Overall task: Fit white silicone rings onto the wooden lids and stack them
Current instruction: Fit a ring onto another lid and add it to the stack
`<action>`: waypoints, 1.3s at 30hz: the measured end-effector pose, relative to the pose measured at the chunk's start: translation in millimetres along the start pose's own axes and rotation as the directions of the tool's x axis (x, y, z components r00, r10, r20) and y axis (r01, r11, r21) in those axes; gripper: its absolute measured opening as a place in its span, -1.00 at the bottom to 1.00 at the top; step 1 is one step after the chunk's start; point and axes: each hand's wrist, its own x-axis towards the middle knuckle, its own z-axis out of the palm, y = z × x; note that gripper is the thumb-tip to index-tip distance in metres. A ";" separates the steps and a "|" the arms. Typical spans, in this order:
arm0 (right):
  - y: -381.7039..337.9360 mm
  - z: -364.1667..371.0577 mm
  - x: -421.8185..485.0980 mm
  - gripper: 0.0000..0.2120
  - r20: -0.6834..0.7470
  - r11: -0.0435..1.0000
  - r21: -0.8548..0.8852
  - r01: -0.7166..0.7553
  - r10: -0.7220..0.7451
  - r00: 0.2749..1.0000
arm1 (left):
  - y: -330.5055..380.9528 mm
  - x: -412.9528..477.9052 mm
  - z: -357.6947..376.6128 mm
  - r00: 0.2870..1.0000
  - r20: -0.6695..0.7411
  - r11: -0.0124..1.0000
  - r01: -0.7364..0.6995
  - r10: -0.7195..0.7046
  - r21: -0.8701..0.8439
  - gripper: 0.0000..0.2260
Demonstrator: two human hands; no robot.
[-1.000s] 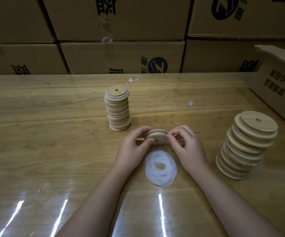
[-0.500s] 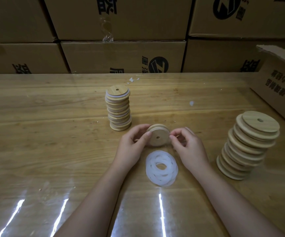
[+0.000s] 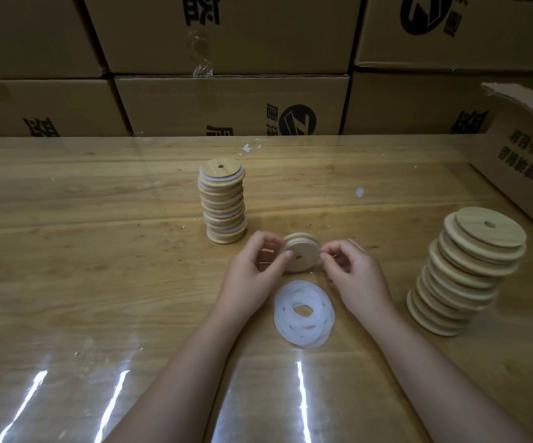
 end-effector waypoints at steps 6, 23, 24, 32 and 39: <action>-0.3 0.8 -0.2 -0.89 -0.004 1.000 0.001 0.015 -0.015 1.000 | -1.3 1.6 -0.2 1.000 0.003 0.992 -0.024 0.024 0.123 -0.69; 3.4 1.0 0.4 -0.85 0.078 0.995 -0.104 0.005 0.003 0.997 | -4.3 4.6 0.6 0.993 -0.038 0.990 0.112 -0.109 0.087 -0.81; 3.9 1.2 0.2 -0.85 0.082 0.995 -0.102 0.003 0.006 0.997 | -4.7 4.8 0.3 0.991 -0.046 0.989 0.126 -0.123 0.080 -0.81; 3.4 1.5 0.0 -0.86 0.098 1.000 0.006 -0.009 0.008 0.995 | -0.7 5.9 -2.0 0.988 -0.026 0.978 0.147 -0.152 -0.145 -0.81; -3.8 -0.2 -1.0 -0.84 0.106 0.986 0.156 -0.056 0.040 0.994 | 1.6 7.1 -2.5 0.983 -0.027 0.957 0.170 -0.182 -0.233 -0.85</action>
